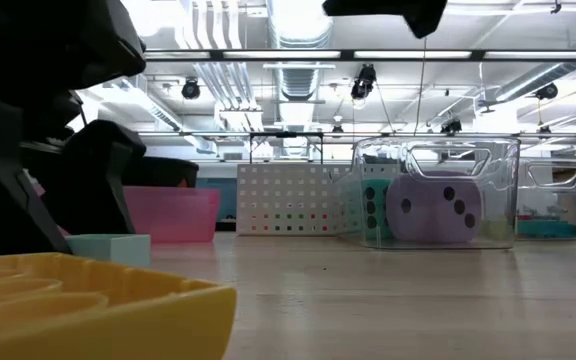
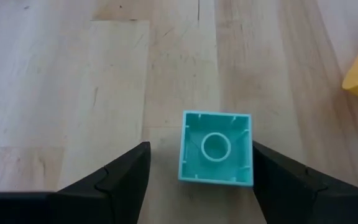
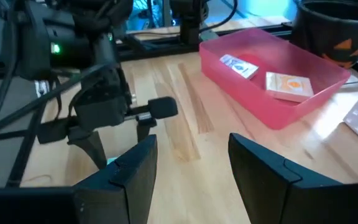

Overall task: Pick & Place Toys
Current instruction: Put the small light blue game piece into the right transparent bin

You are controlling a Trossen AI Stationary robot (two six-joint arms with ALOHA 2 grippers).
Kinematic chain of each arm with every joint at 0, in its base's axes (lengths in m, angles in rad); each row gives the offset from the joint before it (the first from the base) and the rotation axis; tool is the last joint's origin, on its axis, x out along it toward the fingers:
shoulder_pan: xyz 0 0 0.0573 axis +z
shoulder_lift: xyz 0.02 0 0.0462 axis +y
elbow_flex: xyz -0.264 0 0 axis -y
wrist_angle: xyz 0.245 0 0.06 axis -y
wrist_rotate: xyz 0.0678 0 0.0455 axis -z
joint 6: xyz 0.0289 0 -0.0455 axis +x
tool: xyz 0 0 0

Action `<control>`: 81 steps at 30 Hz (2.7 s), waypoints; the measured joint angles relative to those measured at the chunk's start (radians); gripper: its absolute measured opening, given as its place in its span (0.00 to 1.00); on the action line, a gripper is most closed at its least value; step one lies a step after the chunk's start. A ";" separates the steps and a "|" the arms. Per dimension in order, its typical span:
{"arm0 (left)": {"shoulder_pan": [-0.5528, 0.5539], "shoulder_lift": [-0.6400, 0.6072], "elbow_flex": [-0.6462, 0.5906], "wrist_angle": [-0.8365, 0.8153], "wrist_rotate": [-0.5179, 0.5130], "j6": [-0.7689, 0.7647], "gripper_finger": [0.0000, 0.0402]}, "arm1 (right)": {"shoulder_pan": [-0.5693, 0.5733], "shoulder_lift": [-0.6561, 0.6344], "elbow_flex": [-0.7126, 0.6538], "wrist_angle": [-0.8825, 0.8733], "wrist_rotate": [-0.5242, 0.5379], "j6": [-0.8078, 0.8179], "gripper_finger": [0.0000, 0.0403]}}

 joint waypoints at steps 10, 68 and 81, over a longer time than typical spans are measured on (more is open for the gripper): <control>0.000 0.000 0.002 0.006 0.023 0.012 0.40 | -0.005 0.206 0.152 -0.048 0.000 -0.232 0.49; 0.100 0.013 0.014 0.043 0.021 0.099 0.43 | 0.095 0.206 -0.233 0.440 -0.037 0.060 0.49; 0.100 0.013 0.017 0.076 0.020 0.101 0.42 | 0.039 0.395 -0.115 0.499 -0.031 -0.070 0.49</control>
